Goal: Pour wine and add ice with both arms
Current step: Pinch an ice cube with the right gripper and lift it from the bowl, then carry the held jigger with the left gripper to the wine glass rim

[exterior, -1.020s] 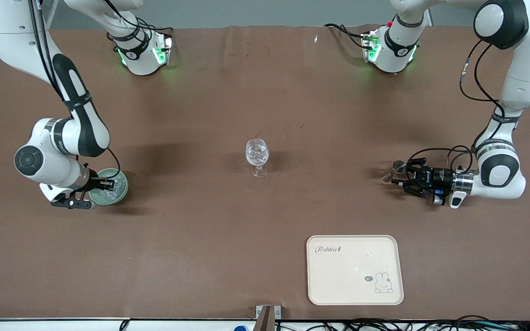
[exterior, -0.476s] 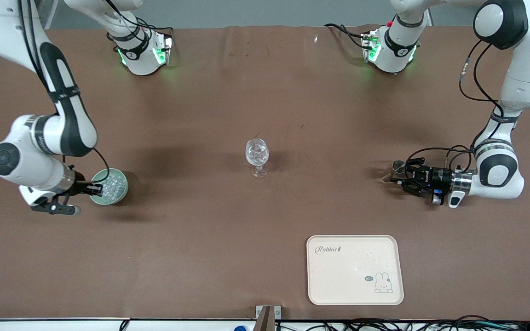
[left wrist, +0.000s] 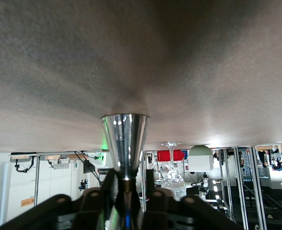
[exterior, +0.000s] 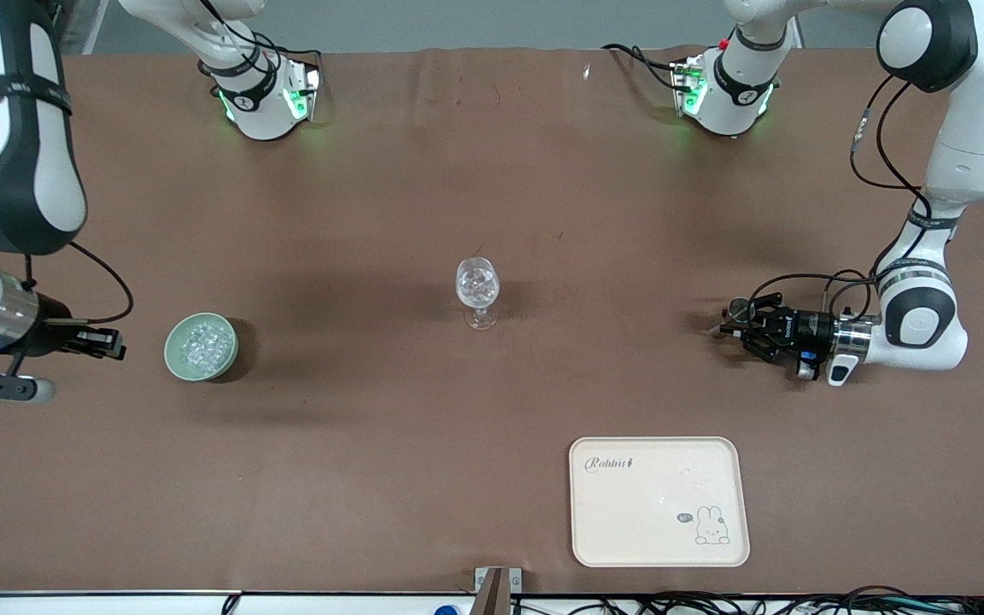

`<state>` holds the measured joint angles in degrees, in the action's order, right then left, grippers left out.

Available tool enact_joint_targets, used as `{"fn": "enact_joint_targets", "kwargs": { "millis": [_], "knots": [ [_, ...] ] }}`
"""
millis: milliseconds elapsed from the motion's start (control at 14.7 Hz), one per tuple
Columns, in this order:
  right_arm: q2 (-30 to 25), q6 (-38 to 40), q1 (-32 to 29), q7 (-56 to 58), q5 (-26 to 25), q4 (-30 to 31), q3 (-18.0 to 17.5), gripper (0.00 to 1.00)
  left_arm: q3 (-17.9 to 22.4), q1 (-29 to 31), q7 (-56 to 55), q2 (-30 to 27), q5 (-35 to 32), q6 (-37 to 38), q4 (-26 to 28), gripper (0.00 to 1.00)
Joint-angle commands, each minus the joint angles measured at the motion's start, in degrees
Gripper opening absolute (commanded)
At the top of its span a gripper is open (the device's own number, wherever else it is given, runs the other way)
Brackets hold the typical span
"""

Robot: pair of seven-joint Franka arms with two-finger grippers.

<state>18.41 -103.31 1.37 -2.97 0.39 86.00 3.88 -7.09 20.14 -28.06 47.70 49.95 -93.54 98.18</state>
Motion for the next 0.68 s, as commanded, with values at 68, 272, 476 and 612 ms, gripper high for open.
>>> {"fn": "enact_joint_targets", "kwargs": {
  "millis": [68,272,476,612],
  "knots": [
    [-0.2,1.5,-0.2,0.5,0.1,-2.8,-0.3,0.03,-0.3,-0.4,-0.4,-1.0,0.1,-0.6,0.1,0.01],
    [0.2,1.0,-0.7,0.5,-0.1,-3.6,-0.2,0.02,-1.3,-1.9,-2.0,-1.6,0.9,-0.5,-0.9,0.01],
    [0.4,1.0,-0.7,0.2,0.5,-4.6,-0.2,0.00,-3.6,-3.3,-7.2,-3.6,2.2,-0.5,-1.3,0.01],
    [0.4,1.0,-0.1,0.3,0.1,-4.8,-0.2,0.01,-5.9,-3.4,-9.2,-4.5,3.7,-0.7,-1.4,0.01]
  ]
}}
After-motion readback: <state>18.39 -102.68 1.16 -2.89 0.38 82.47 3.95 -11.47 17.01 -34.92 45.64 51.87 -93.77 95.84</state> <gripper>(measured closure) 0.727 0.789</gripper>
